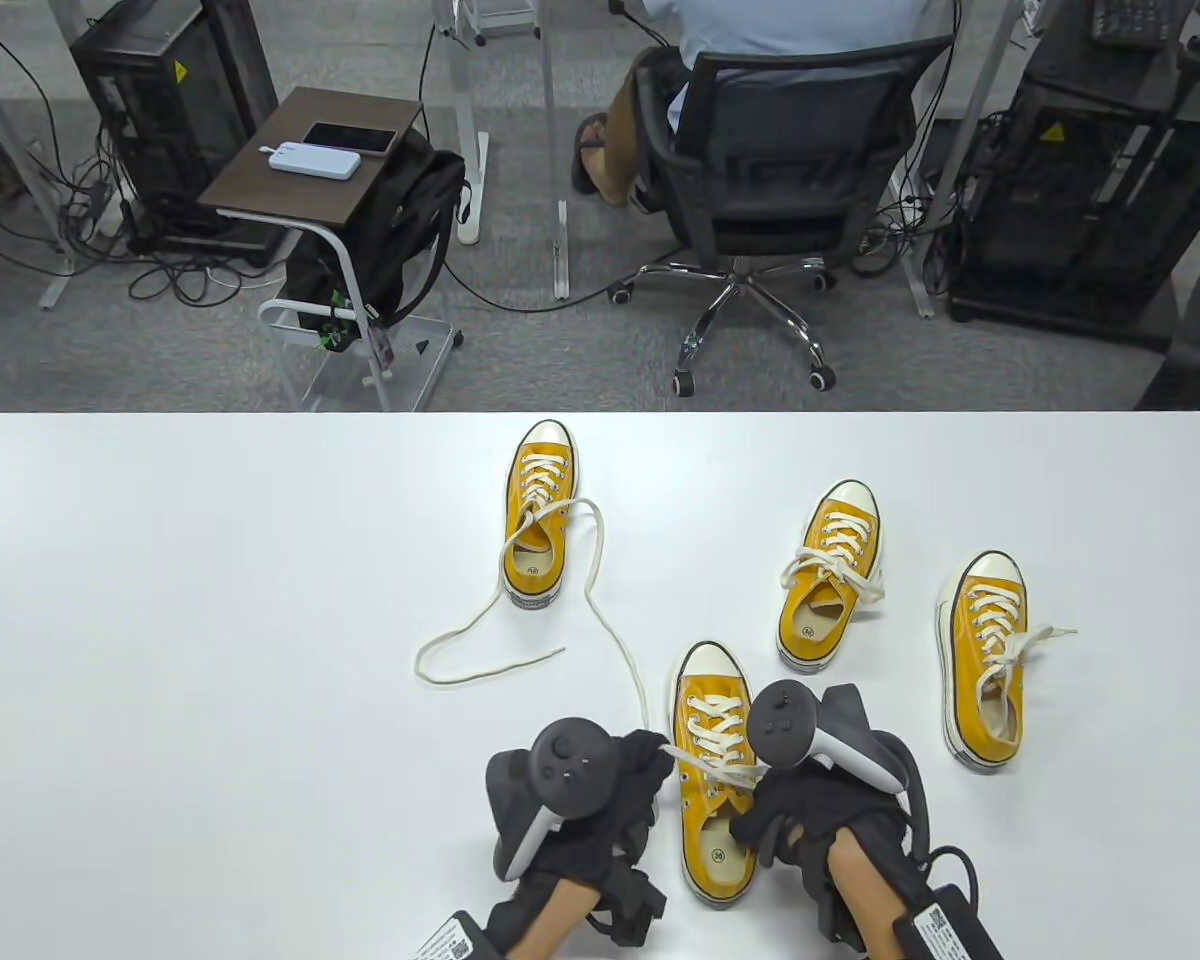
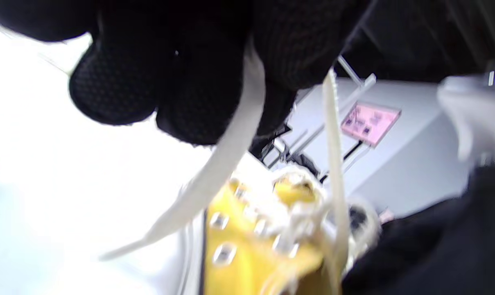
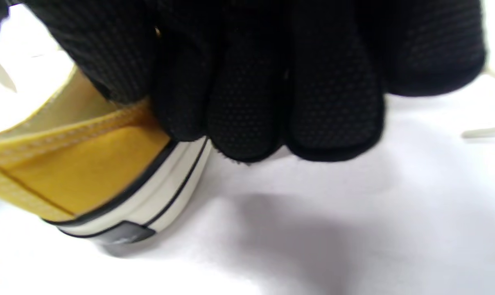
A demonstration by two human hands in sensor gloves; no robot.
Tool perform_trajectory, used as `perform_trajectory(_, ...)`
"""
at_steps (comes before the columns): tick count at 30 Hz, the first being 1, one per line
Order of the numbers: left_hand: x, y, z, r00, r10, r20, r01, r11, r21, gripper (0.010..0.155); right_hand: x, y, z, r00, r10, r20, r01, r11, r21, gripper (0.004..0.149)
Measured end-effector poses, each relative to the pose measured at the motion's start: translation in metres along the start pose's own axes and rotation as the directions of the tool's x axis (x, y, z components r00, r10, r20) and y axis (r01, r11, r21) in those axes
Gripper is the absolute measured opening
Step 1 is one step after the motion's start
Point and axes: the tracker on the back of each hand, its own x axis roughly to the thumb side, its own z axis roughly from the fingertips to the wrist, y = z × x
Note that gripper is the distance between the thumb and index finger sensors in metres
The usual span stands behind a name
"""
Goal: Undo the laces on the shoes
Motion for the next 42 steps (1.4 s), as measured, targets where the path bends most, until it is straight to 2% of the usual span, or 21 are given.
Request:
perform_trajectory(6, -0.023, 0.042, -0.006, 0.996, 0.027, -0.086, -0.014, 0.989, 0.146, 0.041, -0.002, 0.001, -0.002, 1.000, -0.021, 0.004, 0.021, 1.000, 0.018, 0.036)
perform_trajectory(7, -0.035, 0.053, -0.009, 0.990, 0.057, -0.131, -0.031, 0.981, 0.193, 0.041, -0.003, 0.001, -0.002, 1.000, -0.025, -0.002, 0.025, 0.999, 0.022, 0.036)
perform_trajectory(9, -0.058, 0.071, -0.013, 0.968, 0.090, -0.235, -0.036, 0.974, 0.224, 0.041, -0.002, 0.001, -0.003, 1.000, -0.023, 0.003, 0.023, 1.000, 0.020, 0.036)
perform_trajectory(10, -0.073, 0.081, -0.014, 0.942, 0.077, -0.327, -0.006, 0.977, 0.215, 0.041, -0.002, 0.001, -0.003, 1.000, -0.024, 0.003, 0.024, 1.000, 0.021, 0.036)
perform_trajectory(12, -0.102, 0.093, -0.015, 0.907, 0.065, -0.417, 0.041, 0.970, 0.240, 0.041, -0.002, 0.000, -0.003, 1.000, -0.027, 0.004, 0.027, 0.999, 0.023, 0.036)
perform_trajectory(13, -0.111, 0.095, -0.016, 0.886, 0.050, -0.461, 0.063, 0.972, 0.227, 0.041, -0.002, 0.000, -0.002, 1.000, -0.029, 0.006, 0.029, 0.999, 0.023, 0.036)
perform_trajectory(15, -0.128, 0.092, -0.021, 0.826, -0.038, -0.563, 0.064, 0.998, 0.026, 0.043, -0.002, 0.000, -0.002, 1.000, -0.030, 0.006, 0.030, 0.999, 0.022, 0.036)
perform_trajectory(16, -0.132, 0.085, -0.024, 0.800, -0.086, -0.594, 0.039, 0.995, -0.091, 0.045, -0.003, 0.000, -0.002, 0.999, -0.031, 0.007, 0.031, 0.999, 0.023, 0.036)
perform_trajectory(17, -0.132, 0.079, -0.026, 0.789, -0.123, -0.602, 0.032, 0.987, -0.159, 0.047, -0.003, 0.000, -0.002, 0.999, -0.034, 0.007, 0.034, 0.999, 0.024, 0.037)
perform_trajectory(19, -0.127, 0.066, -0.031, 0.827, -0.168, -0.537, 0.023, 0.964, -0.266, 0.051, -0.003, 0.000, -0.002, 0.999, -0.035, 0.007, 0.035, 0.999, 0.024, 0.037)
perform_trajectory(22, -0.112, 0.060, -0.032, 0.849, -0.249, -0.466, 0.065, 0.924, -0.376, 0.061, -0.005, 0.000, -0.001, 0.999, -0.040, 0.008, 0.040, 0.999, 0.021, 0.037)
perform_trajectory(24, -0.104, 0.059, -0.030, 0.862, -0.247, -0.443, 0.053, 0.913, -0.406, 0.069, -0.007, -0.003, 0.002, 0.998, -0.053, 0.016, 0.053, 0.998, 0.016, 0.038)
perform_trajectory(27, -0.092, 0.063, -0.026, 0.875, -0.265, -0.405, 0.066, 0.894, -0.443, 0.073, -0.013, -0.016, 0.013, 0.994, -0.100, 0.042, 0.102, 0.994, -0.032, 0.038)
perform_trajectory(29, -0.084, 0.066, -0.024, 0.892, -0.260, -0.370, 0.084, 0.899, -0.430, 0.078, -0.017, -0.024, 0.020, 0.987, -0.146, 0.070, 0.152, 0.983, -0.105, 0.038)
perform_trajectory(31, -0.073, 0.066, -0.022, 0.909, -0.224, -0.353, 0.080, 0.922, -0.379, 0.076, -0.020, -0.031, 0.024, 0.980, -0.165, 0.109, 0.185, 0.958, -0.220, 0.038)
perform_trajectory(33, -0.056, 0.061, -0.020, 0.939, -0.238, -0.250, 0.144, 0.928, -0.342, 0.070, -0.019, -0.034, 0.022, 0.968, -0.167, 0.186, 0.226, 0.902, -0.367, 0.046)
perform_trajectory(35, -0.041, 0.048, -0.021, 0.975, -0.201, -0.099, 0.177, 0.962, -0.208, 0.061, -0.015, -0.031, 0.018, 0.964, -0.148, 0.221, 0.227, 0.893, -0.388, 0.048)
perform_trajectory(37, -0.028, 0.027, -0.020, 0.992, -0.121, -0.044, 0.112, 0.979, -0.169, 0.057, -0.009, -0.025, 0.013, 0.963, -0.132, 0.236, 0.209, 0.918, -0.338, 0.051)
perform_trajectory(40, -0.012, -0.008, -0.020, 1.000, -0.005, 0.026, 0.011, 0.970, -0.241, 0.054, -0.001, -0.018, 0.007, 0.977, -0.061, 0.206, 0.127, 0.937, -0.326, 0.051)
perform_trajectory(42, -0.003, -0.027, -0.020, 0.998, 0.010, 0.066, 0.008, 0.965, -0.262, 0.055, 0.001, -0.017, 0.007, 0.967, -0.067, 0.248, 0.150, 0.930, -0.336, 0.046)
